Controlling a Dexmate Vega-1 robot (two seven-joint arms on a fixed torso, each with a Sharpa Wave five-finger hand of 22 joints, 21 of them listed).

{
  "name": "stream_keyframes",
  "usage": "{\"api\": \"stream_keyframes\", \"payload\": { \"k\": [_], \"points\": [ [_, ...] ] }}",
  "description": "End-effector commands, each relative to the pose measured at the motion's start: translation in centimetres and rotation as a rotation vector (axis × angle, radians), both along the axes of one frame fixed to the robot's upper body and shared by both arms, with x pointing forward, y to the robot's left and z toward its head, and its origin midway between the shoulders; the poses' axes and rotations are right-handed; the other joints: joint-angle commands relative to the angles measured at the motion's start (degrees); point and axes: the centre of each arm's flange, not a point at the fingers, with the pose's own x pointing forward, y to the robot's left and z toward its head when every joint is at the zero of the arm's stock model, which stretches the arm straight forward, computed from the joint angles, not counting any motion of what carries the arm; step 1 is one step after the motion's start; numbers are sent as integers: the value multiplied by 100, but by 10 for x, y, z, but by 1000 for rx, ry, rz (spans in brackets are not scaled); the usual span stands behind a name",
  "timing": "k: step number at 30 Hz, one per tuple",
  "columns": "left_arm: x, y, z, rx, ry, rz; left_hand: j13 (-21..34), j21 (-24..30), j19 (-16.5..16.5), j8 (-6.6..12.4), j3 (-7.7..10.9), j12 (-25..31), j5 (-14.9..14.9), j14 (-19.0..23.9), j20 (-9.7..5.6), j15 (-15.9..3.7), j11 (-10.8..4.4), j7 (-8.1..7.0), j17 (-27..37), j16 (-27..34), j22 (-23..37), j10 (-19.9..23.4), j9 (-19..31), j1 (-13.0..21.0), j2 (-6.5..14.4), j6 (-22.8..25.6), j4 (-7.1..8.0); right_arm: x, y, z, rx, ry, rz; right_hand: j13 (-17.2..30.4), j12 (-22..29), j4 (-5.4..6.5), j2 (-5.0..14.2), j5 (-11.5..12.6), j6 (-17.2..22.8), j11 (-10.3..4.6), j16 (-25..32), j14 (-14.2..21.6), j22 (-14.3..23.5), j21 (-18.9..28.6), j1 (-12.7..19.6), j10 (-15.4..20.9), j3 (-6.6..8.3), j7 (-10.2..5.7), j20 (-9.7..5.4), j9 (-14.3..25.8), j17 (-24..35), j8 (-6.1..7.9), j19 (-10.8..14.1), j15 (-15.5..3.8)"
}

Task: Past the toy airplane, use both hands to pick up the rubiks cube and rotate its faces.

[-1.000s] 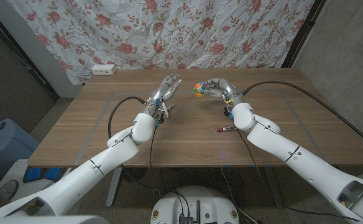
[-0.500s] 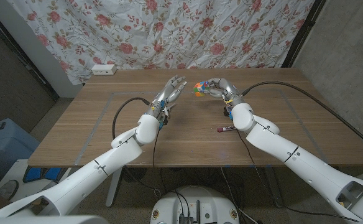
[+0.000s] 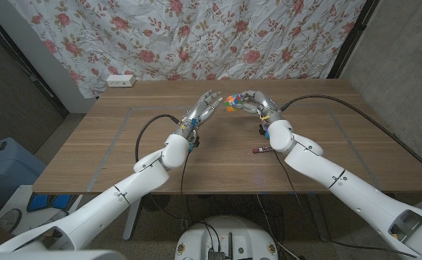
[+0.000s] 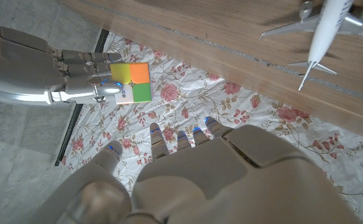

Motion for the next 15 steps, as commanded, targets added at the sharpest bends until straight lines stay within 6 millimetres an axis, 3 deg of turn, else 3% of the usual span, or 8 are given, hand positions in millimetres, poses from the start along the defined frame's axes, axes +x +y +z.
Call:
{"api": "stream_keyframes", "payload": {
  "k": [1,15],
  "points": [
    [2,-8,-4,16,16,-7,17,0,-74,11,-44,30,47,-407,-269,-239,14,-23,29,-3,32,-64,12,-54,303,-22,-15,0,0,-1,15,1,-10,11,2,1,202,44,104,-58,42,35,10,-9,182,122,-7,-23,23,10,22,3,4,-610],
    [7,-12,-4,36,32,-10,17,9,-139,20,-102,35,52,-468,-278,-240,34,-20,30,7,34,-135,13,-57,322,-10,-12,2,0,-1,24,-4,-15,25,-16,-6,208,50,133,-64,58,21,10,-9,211,150,-19,-24,22,8,19,-12,2,-613]
  ]
}}
